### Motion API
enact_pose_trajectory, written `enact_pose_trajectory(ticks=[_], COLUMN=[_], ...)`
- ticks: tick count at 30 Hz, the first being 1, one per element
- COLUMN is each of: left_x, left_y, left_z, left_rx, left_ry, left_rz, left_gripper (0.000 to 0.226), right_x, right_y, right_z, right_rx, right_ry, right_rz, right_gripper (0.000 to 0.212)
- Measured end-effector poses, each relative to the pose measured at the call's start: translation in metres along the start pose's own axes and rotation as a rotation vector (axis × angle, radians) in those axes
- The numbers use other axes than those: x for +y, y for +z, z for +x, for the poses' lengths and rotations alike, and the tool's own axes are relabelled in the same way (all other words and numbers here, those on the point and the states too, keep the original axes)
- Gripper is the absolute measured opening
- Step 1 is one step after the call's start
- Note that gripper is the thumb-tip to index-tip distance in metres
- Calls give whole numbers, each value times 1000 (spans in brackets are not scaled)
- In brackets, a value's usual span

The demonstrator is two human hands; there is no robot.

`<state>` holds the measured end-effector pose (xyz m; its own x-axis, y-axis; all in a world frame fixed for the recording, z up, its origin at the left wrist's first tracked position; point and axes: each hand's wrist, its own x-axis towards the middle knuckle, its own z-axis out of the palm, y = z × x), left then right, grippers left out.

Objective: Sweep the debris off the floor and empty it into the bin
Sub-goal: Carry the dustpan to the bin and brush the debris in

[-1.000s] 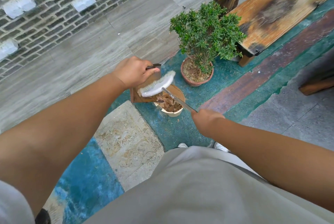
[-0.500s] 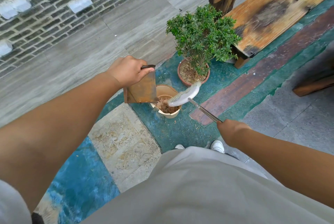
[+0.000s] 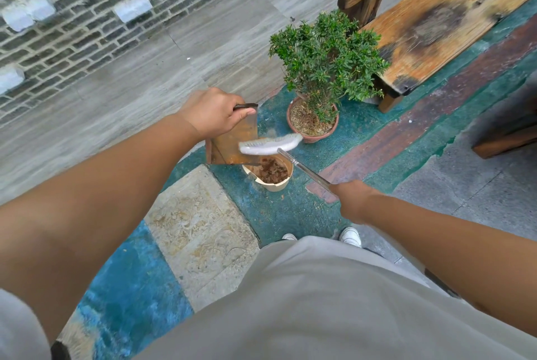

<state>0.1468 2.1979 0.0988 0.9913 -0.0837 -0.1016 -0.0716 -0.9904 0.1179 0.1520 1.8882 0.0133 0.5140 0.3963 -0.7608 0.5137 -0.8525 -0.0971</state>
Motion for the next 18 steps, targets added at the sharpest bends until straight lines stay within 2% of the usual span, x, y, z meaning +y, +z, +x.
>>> enact_pose_trajectory(ticks=[4,8,18], left_x=[7,8,-10], left_y=[4,9,7], left_z=[0,0,1], left_rx=[-9,-3,-17], left_ry=[39,65,69], left_rz=[-11,18,12], left_gripper=[44,43,43], right_x=[-29,-44,-17], right_y=[-8,-9,1], right_z=[13,21,25], right_rx=[52,52,0], right_ry=[-53,-106,-51], right_rz=[-36,-104,-184], right_gripper=[49,49,46])
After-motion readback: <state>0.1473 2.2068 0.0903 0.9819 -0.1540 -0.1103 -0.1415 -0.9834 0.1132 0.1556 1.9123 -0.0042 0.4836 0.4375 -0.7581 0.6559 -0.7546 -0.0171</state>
